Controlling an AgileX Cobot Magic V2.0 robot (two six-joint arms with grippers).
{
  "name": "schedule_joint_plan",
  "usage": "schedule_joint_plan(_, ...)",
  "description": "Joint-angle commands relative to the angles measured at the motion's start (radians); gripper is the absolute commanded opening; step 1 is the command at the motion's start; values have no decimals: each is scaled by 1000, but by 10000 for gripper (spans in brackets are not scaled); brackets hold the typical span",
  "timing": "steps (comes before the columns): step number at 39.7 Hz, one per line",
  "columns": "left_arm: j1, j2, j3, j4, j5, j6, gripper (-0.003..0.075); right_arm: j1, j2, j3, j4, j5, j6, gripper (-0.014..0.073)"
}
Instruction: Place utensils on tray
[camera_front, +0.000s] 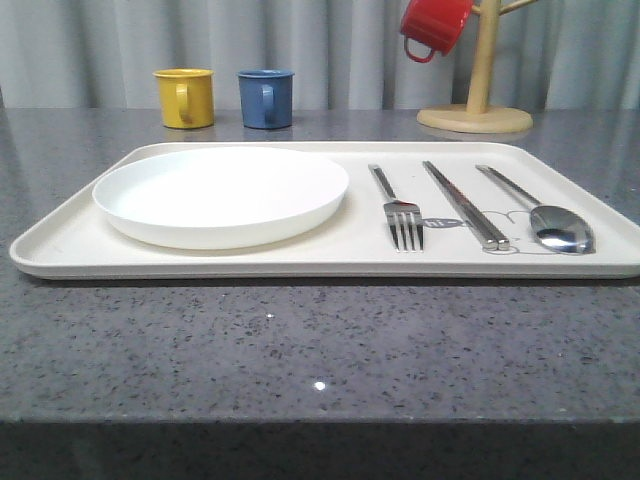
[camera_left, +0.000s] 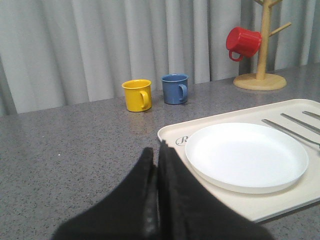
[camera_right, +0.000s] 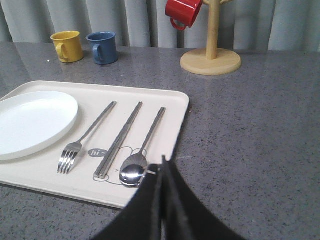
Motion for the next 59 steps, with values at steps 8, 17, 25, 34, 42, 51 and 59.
schedule_joint_plan(8,1,12,-26,-11,-78,-7,-18,-4,9,-23,-14,-73,-11,-67)
schedule_joint_plan(17,15,12,3,27,-123,-9,-18,-4,9,-23,-14,-73,-11,-67)
schedule_joint_plan(25,154,8,119,8,-213,-9,-18,-4,9,-23,-14,-73,-11,-67)
schedule_joint_plan(34,269,-64,258,-6,-221,-9,-18,-4,9,-23,-14,-73,-11,-67)
schedule_joint_plan(42,279,-69,355,-7,-299,-9,-18,-4,9,-22,-14,-75,-11,-67)
schedule_joint_plan(51,279,-69,356,-10,-316,-9,-18,-4,9,-22,-14,-74,-11,-67)
schedule_joint_plan(59,279,-69,356,-10,-316,-9,-18,-4,9,-22,-14,-75,-11,-67)
